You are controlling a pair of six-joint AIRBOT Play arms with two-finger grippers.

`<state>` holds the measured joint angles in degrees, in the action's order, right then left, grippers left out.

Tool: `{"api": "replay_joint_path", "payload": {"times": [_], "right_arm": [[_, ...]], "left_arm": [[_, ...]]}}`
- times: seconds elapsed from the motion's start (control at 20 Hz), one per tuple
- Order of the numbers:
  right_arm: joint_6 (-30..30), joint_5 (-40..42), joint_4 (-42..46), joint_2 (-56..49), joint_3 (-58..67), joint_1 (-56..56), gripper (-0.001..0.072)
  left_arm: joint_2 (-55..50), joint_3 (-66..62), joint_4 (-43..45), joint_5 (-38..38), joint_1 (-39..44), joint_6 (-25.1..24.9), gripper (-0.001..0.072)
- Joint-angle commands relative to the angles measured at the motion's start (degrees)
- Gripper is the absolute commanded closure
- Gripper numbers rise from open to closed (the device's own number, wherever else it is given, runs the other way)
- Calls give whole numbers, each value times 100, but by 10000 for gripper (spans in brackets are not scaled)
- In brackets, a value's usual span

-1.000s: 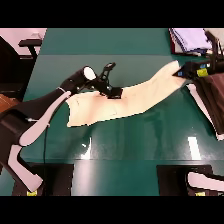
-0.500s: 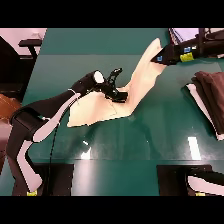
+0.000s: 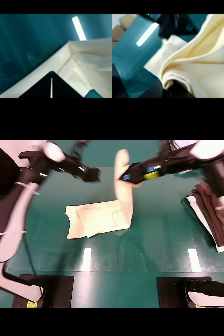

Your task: Fold the shirts.

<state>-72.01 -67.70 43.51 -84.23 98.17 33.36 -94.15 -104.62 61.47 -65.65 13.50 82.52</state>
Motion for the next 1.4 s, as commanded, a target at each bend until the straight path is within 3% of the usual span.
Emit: {"api": "replay_joint_path", "payload": {"times": [0.0, 0.1, 0.15, 0.2, 0.3, 0.4, 0.7, 0.8, 0.85, 0.9, 1.1, 1.35], "right_arm": [[730, 1008, -750, -752, 44, 1073, 672], [977, 1012, -737, -1355, 446, 1547, 350], [1058, 955, -730, -1598, 667, 1685, 218], [1102, 719, -675, -1834, 920, 1757, 138], [839, -144, -273, -2133, 1386, 1659, 138], [382, -732, 282, -2107, 1453, 1388, 200], [-238, -608, 1224, -1003, -603, -234, 200], [-605, -245, 1132, -765, -1394, -868, 198], [-660, -142, 1001, -748, -1685, -1150, 162], [-660, -109, 804, -798, -1893, -1346, 52], [-636, -63, -81, -1390, -2218, -1591, 55], [-398, 240, -1154, -2035, -2205, -1051, 67]], "left_arm": [[1040, -168, 424, -284, -990, -7, 682], [1469, -168, 472, -299, -1405, -4, 681], [1644, -168, 474, -304, -1572, -4, 681], [1762, -168, 472, -332, -1692, -4, 681], [1897, -166, 503, -409, -1777, -4, 681], [1891, -162, 505, -531, -1777, -7, 681], [1880, -162, 492, -839, -1775, -4, 681], [1871, -162, 446, -920, -1775, -4, 681], [1867, -162, 391, -922, -1775, -4, 681], [1862, -162, 389, -940, -1766, -4, 682], [1856, -160, 413, -874, -1547, -50, 681], [1856, -162, 413, -719, -1228, -201, 681]]}}
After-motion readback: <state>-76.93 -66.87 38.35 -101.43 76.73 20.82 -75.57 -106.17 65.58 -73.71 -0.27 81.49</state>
